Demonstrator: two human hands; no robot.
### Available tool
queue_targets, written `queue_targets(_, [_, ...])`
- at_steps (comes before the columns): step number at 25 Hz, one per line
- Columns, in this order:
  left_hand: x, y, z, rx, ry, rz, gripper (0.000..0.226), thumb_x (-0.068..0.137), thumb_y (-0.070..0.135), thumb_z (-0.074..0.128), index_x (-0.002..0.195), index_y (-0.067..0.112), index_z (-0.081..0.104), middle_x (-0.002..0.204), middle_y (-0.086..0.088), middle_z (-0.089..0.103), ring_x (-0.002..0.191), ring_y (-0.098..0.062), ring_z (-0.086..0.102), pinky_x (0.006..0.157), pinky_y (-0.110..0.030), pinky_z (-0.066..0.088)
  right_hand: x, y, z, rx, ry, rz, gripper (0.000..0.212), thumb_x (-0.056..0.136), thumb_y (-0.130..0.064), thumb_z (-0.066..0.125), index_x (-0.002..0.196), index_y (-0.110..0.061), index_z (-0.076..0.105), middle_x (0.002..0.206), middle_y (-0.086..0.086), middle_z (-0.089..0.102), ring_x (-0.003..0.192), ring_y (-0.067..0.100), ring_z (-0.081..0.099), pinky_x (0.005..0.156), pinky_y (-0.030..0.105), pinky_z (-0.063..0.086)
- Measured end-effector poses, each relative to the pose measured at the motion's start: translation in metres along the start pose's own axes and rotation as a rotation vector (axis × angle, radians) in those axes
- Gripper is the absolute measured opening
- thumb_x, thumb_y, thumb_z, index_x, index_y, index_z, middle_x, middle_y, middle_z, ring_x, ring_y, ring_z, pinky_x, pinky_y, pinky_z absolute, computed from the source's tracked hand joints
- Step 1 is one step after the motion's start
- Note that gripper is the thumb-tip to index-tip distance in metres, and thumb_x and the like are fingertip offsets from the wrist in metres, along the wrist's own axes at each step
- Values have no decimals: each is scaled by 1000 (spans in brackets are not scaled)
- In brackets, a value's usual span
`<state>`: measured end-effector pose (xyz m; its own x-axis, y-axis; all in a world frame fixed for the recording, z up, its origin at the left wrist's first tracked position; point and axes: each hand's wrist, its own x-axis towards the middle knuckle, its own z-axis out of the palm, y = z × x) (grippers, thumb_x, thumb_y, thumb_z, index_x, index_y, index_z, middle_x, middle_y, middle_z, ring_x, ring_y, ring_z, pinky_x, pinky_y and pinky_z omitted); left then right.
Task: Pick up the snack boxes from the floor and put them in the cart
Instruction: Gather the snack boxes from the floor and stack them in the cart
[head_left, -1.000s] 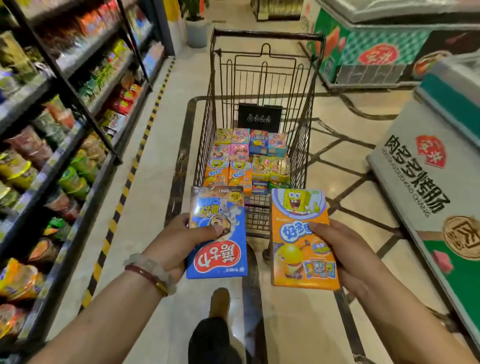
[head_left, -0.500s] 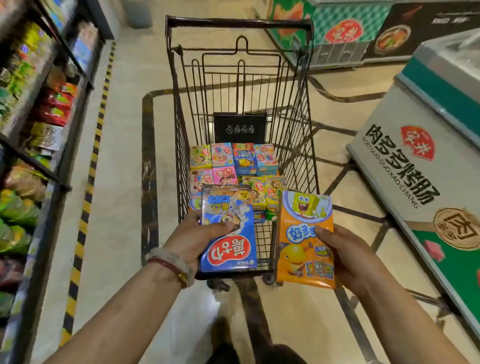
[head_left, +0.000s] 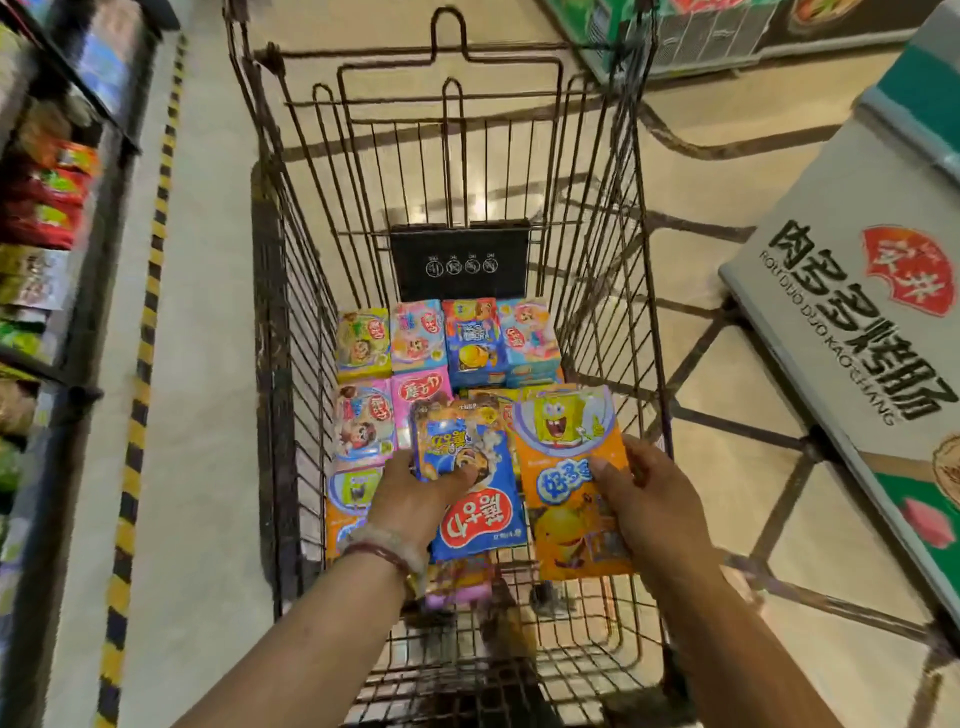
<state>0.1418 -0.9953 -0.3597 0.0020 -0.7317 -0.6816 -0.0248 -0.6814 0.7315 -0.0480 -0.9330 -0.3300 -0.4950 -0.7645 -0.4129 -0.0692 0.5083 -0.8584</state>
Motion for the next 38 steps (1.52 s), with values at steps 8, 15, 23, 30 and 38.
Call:
queue_targets(8, [123,-24,71,377,194,241,49,81,16,72,125,7,52,111,-7,64,107,-26,60,80,-25,46,111,39,58,-533,293,-156,26,95,-30,49,120,-23,54,109,2,65,99,27,59,63,31,35])
queue_targets(15, [148,-57,94,755,245,478,85,84,18,68,149,5,16,150,-21,25,137,-20,20,108,-28,24,124,60,76,-624,319,-141,47,90,-29,50,137,-21,46,128,2,58,113,26,52,77,34,40])
queue_targets(23, [168,-72,81,1426,96,674,56,89,44,31,135,20,51,139,-15,49,129,-35,47,103,-46,23,144,71,75,-632,262,-150,47,96,-35,39,140,-18,42,137,5,52,123,26,47,89,34,39])
queue_targets(30, [175,-69,55,1501,140,703,59,92,48,26,133,16,53,137,-18,51,126,-36,49,102,-50,23,172,98,88,-683,392,-431,49,81,-9,39,127,-1,55,123,21,58,114,32,50,92,29,30])
queue_targets(38, [188,-60,52,1611,36,729,58,86,42,32,127,12,60,129,-17,58,118,-38,56,100,-49,23,185,112,108,-1012,239,-660,44,84,-32,52,119,-8,65,122,10,65,116,29,60,104,27,30])
